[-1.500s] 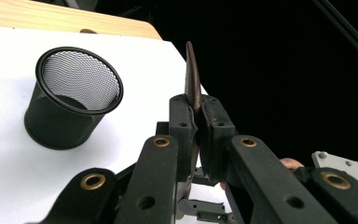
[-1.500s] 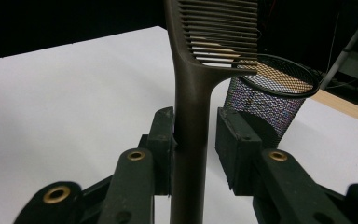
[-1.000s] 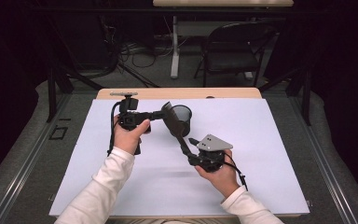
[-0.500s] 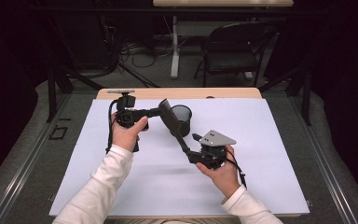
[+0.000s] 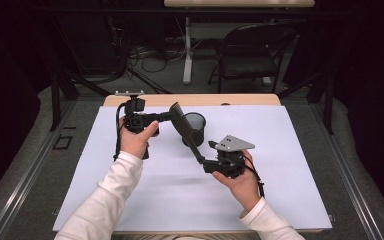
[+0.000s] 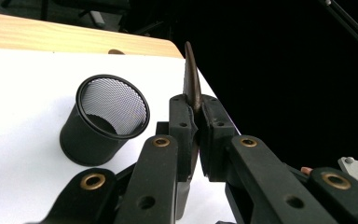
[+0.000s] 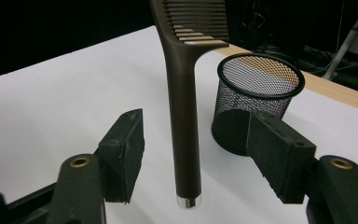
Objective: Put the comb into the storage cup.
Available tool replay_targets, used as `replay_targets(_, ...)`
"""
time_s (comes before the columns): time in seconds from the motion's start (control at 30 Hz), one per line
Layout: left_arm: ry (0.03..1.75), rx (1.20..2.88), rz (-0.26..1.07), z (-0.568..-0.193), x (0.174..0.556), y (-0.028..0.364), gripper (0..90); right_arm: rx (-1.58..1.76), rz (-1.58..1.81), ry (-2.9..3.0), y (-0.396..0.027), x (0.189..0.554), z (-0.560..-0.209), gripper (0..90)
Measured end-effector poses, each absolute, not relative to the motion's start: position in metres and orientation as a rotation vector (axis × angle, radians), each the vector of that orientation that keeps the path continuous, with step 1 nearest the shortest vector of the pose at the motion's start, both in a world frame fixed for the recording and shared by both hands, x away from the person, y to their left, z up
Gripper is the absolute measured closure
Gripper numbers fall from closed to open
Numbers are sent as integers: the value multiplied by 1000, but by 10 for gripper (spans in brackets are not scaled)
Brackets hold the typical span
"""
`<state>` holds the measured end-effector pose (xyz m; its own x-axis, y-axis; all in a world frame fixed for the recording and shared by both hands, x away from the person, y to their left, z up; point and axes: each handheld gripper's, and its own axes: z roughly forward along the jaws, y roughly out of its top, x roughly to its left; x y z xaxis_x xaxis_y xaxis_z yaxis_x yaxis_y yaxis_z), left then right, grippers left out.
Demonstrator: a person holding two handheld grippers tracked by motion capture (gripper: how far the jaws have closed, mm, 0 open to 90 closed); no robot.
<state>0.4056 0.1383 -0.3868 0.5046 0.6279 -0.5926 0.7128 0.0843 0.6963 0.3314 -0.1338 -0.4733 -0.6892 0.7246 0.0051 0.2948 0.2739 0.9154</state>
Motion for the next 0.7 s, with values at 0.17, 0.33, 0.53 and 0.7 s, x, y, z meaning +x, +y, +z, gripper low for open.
replay_targets(0.17, 1180, 1602, -78, -382, 407, 138, 844, 917, 1385, 2131, -135, 331, -472, 354)
replay_targets(0.33, 1184, 1606, -67, -377, 409, 138, 845, 927, 1386, 2123, -136, 331, -470, 318)
replay_targets(0.53, 1184, 1608, -49, -371, 410, 137, 844, 938, 1372, 2112, -139, 333, -468, 259)
replay_targets(0.7, 1187, 1613, -37, -366, 413, 136, 844, 936, 1355, 2112, -140, 332, -465, 216)
